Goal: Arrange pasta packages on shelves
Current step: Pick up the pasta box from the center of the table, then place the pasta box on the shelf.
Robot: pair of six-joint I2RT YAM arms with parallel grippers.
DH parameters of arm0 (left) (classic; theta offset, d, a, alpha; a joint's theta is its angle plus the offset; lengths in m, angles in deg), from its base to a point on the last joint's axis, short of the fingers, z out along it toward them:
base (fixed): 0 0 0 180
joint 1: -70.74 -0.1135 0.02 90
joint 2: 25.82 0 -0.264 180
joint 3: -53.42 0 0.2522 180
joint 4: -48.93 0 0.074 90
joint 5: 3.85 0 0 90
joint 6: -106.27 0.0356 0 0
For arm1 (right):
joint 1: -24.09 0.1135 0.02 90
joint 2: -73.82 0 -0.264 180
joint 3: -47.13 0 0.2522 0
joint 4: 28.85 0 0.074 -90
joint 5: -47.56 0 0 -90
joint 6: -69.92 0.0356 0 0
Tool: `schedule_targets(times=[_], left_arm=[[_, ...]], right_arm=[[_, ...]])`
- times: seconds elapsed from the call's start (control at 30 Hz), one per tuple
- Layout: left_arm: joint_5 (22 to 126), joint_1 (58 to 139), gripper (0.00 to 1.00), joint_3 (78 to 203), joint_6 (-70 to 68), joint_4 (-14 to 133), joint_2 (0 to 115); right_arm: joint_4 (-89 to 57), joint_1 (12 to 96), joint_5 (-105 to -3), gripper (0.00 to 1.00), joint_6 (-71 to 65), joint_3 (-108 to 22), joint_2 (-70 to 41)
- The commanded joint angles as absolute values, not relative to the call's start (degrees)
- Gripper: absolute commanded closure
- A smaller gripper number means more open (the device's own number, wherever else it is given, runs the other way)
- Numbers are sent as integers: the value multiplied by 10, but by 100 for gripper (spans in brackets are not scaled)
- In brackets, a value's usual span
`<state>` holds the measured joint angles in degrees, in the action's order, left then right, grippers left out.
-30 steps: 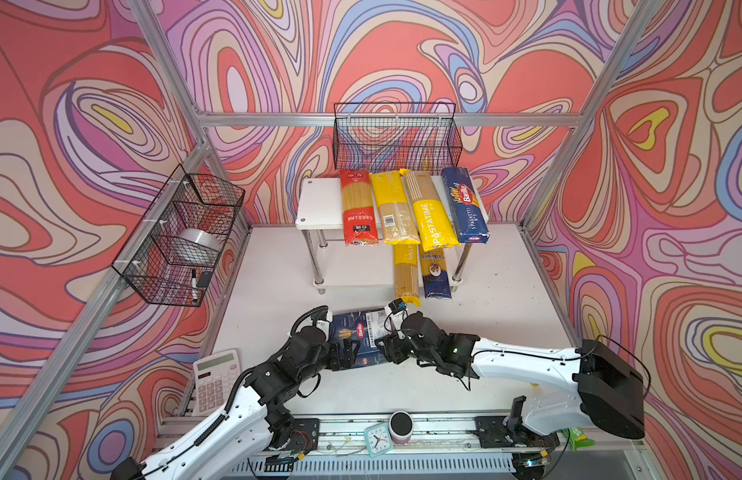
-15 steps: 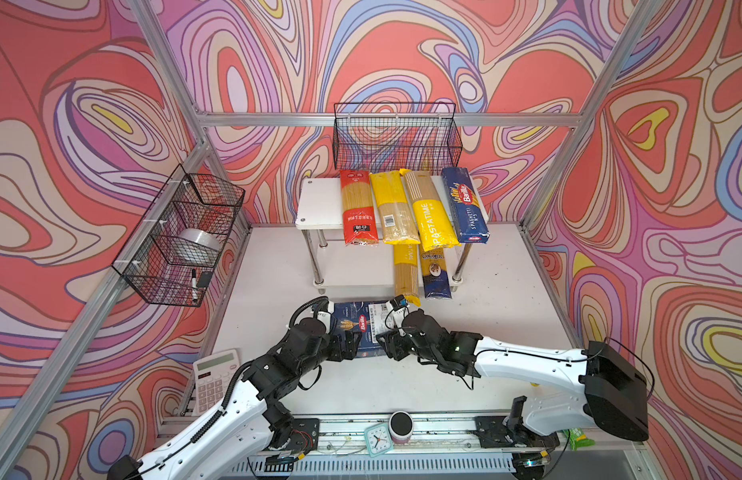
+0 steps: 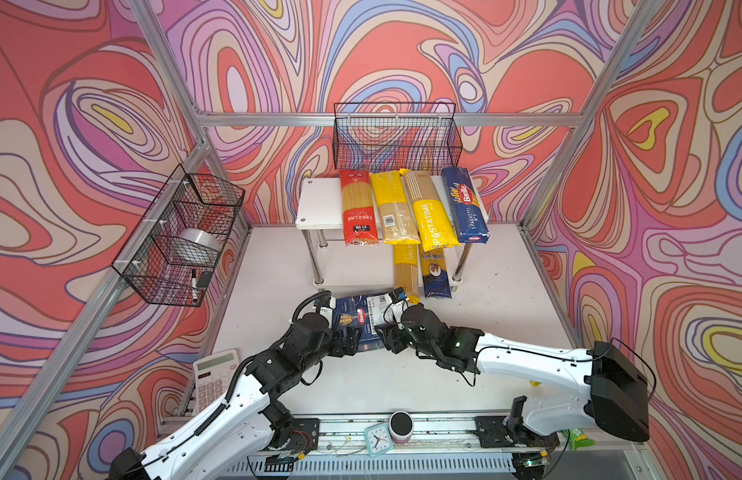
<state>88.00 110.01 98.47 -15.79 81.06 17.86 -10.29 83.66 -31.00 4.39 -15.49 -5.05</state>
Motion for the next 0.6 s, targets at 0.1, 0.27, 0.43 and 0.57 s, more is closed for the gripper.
schedule_targets(times=[0.1, 0.27, 0.43, 0.57], left_arm=[[786, 1118, 0, 1032, -124, 662, 185], [804, 1118, 0, 1049, -100, 659, 201], [807, 1118, 0, 1069, -79, 654, 222], [821, 1118, 0, 1076, -64, 640, 235]], right_arm=[[-219, 859, -375, 36, 15, -203, -38], [-225, 859, -357, 37, 3, -211, -44], [-240, 859, -346, 37, -1, -216, -50], [-239, 859, -339, 37, -8, -228, -68]])
